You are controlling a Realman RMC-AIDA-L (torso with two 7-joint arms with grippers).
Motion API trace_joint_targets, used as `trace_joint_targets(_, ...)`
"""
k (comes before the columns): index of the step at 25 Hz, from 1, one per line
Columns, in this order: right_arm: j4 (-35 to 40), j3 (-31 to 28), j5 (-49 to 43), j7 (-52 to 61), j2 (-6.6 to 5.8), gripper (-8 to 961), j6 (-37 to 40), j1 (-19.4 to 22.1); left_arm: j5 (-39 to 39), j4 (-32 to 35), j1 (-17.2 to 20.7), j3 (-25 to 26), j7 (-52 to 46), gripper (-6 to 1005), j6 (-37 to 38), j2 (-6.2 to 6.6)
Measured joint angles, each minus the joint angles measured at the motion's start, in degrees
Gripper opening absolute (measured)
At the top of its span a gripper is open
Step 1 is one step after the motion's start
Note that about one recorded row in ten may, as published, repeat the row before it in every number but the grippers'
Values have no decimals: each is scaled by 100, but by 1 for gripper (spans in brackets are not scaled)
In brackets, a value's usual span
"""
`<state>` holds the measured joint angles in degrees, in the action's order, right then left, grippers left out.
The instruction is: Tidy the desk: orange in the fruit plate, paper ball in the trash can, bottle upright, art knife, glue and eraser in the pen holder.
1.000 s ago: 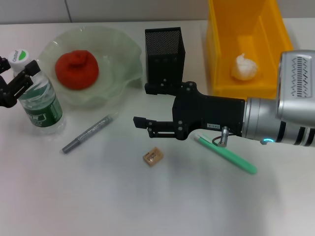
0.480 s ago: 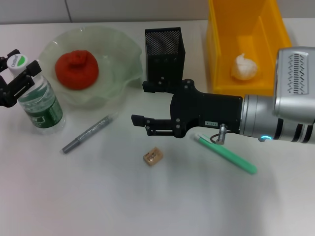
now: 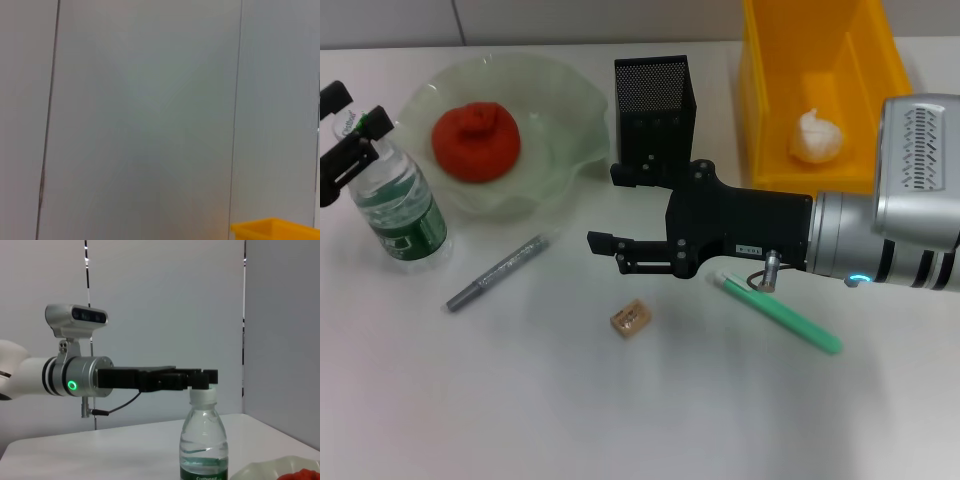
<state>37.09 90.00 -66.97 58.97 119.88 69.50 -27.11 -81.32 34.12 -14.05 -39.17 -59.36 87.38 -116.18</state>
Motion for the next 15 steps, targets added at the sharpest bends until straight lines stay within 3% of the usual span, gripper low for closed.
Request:
trace_joint_targets(12,0,0,0,0,0,788,38,11,7,106,17,104,-16,587,478,18)
trace_joint_targets(14,0,0,0,0,0,788,43,19,7,106,17,104,-16,641,478,18)
trace_joint_targets(15,0,0,0,0,0,788,44,21,-3,155,22,104,-34,668,967,32)
